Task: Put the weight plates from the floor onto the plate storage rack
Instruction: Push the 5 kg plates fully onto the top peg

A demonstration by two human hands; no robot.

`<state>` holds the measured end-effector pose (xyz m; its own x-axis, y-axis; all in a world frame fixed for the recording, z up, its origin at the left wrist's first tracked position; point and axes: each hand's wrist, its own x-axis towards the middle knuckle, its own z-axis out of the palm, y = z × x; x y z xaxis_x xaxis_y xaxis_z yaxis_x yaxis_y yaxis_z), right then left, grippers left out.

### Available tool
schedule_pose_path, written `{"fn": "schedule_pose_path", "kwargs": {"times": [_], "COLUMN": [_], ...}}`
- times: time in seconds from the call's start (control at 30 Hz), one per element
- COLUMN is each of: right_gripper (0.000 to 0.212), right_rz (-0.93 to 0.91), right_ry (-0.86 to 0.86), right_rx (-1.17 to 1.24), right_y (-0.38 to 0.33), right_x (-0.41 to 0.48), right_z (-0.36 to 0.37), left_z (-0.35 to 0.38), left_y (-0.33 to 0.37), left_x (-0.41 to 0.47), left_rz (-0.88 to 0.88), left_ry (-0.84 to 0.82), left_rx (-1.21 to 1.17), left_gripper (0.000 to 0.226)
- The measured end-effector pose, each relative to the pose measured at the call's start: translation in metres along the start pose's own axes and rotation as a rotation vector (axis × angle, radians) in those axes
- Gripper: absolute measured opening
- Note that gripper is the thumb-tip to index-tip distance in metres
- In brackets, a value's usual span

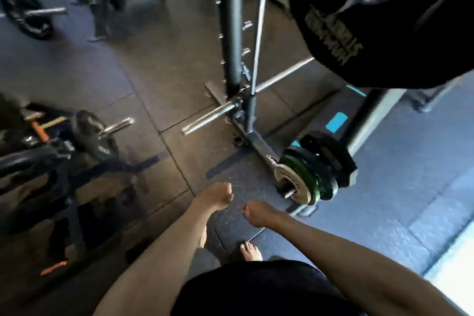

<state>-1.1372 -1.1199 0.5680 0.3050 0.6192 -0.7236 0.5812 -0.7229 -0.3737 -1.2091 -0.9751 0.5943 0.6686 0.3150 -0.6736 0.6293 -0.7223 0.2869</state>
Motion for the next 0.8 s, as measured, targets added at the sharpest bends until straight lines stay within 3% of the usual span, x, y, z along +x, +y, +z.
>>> {"fn": "schedule_pose_path", "kwargs": {"times": [0.13, 0.2, 0.27, 0.37, 0.43, 0.53, 0.63, 0.8], "right_gripper": [0.017, 0.021, 0.033, 0.032, 0.027, 0.03, 0.057, 0.102], "right_rz": [0.286, 0.416, 0.511, 0.613, 0.708, 0.734, 0.608, 0.62], "right_ry": [0.106, 0.191, 0.383, 0.386, 0.507, 0.737, 0.836, 0.954], "right_rx": [0.282, 0.408, 0.568, 0.725, 0.996, 1.28, 1.773, 1.904], "right_y": [0.009, 0.011, 0.009, 0.005, 0.002, 0.005, 0.002, 0.014], "right_x": [-0.005, -0.016, -0.026, -0.036, -0.042, -0.054, -0.062, -0.045], "right_z": [-0.015, -0.017, -0.021, -0.011, -0.004, -0.002, -0.004, -0.011], "left_z": [-0.03, -0.042, -0.052, -0.055, -0.055, -0.056, -0.055, -0.051], "left_y": [0.027, 0.045, 0.065, 0.093, 0.108, 0.118, 0.119, 0.125], "left_x": [0.053, 0.063, 0.067, 0.067, 0.061, 0.051, 0.048, 0.053], "left_rz": [0.232, 0.367, 0.468, 0.486, 0.452, 0.229, 0.103, 0.043], "left_ry": [-0.081, -0.12, -0.164, -0.22, -0.298, -0.459, -0.555, -0.582], "left_rx": [0.156, 0.182, 0.213, 0.016, -0.182, -0.457, -0.662, -0.855], "left_gripper": [0.03, 0.027, 0.027, 0.033, 0.032, 0.037, 0.032, 0.025]}}
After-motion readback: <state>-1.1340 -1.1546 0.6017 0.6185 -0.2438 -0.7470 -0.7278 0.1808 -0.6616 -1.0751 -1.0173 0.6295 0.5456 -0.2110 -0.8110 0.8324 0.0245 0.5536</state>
